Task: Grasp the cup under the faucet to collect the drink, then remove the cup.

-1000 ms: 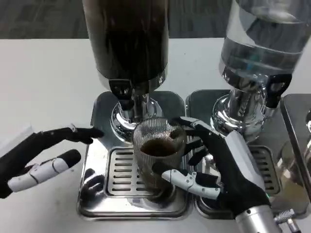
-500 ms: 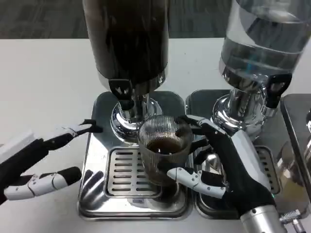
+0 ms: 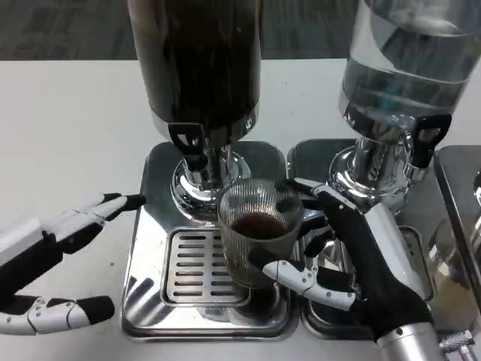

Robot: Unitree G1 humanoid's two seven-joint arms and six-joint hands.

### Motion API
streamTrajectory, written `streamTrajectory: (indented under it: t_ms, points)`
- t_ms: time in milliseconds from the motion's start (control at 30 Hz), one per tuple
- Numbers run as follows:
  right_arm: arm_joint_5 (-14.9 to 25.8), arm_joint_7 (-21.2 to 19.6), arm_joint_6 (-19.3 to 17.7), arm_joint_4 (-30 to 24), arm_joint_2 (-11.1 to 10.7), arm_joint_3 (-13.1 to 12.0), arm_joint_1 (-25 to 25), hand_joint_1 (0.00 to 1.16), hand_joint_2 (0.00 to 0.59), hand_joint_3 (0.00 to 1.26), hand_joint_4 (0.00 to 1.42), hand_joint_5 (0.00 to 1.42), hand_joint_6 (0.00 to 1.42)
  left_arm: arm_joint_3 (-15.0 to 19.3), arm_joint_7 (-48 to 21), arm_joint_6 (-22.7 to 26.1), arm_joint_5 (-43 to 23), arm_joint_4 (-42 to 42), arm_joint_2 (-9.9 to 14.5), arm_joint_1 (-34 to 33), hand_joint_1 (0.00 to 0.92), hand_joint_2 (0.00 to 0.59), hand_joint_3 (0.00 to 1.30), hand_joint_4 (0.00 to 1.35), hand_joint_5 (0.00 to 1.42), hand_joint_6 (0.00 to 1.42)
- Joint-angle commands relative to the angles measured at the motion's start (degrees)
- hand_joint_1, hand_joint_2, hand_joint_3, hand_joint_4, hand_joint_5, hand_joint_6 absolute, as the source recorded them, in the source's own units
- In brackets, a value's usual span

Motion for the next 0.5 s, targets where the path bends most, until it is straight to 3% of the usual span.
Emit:
streamTrajectory:
  t_ms: [33, 500]
  points:
    - [1.7, 0.0, -3.1, -4.2, 0.2, -0.2, 1.3, 0.67, 0.252, 0.41, 0.46, 0.61, 0.76, -0.7, 1.4, -1.7, 0.5, -0.3, 1.8, 1.3, 0.0, 0.104, 0.03, 0.0, 0.0, 0.08]
    - [2.8, 2.9, -2.9, -9.8, -0.7, -0.1, 6.8, 0.67, 0.253, 0.42, 0.47, 0.62, 0.78, -1.4, 1.5, -1.5, -3.6, -5.0, 2.7, 4.1, 0.0, 0.097, 0.03, 0.0, 0.0, 0.08]
